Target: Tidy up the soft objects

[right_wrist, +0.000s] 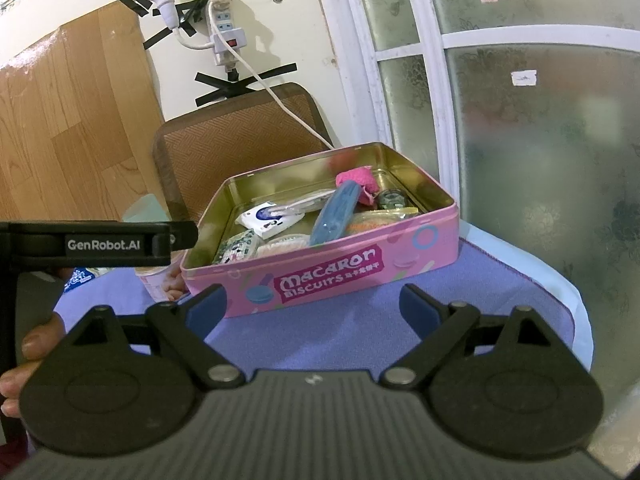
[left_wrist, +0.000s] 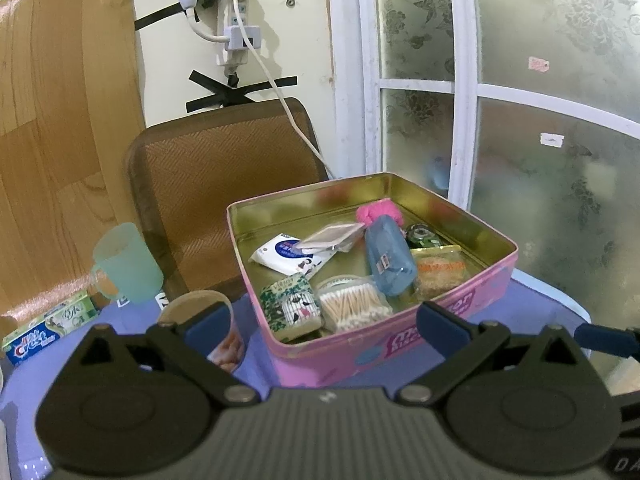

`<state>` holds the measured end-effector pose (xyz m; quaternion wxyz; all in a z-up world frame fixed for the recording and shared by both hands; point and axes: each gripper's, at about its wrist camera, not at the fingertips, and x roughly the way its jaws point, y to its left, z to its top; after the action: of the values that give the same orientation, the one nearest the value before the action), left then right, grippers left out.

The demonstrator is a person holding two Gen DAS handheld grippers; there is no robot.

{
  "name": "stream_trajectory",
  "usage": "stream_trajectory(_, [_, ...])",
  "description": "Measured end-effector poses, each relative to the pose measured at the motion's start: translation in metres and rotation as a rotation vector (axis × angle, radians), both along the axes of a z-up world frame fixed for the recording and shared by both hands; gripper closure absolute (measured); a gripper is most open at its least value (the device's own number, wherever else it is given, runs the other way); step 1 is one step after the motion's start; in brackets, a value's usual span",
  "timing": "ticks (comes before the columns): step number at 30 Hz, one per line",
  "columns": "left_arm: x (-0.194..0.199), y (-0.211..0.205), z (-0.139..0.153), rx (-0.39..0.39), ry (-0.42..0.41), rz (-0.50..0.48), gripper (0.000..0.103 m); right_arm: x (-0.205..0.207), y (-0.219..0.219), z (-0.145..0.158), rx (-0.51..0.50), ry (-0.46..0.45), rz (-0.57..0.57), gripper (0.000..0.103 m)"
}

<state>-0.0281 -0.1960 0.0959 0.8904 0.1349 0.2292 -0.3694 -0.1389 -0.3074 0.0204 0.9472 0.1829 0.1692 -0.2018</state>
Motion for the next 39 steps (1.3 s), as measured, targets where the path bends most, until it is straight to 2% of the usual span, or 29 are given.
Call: stream_trajectory(39, [0.0011, -0.0015, -0.0046, 0.007, 0.023, -0.017, 0.000, 0.0025, -0.0010, -0.0027, 0.001, 0.004, 0.003, 0.008])
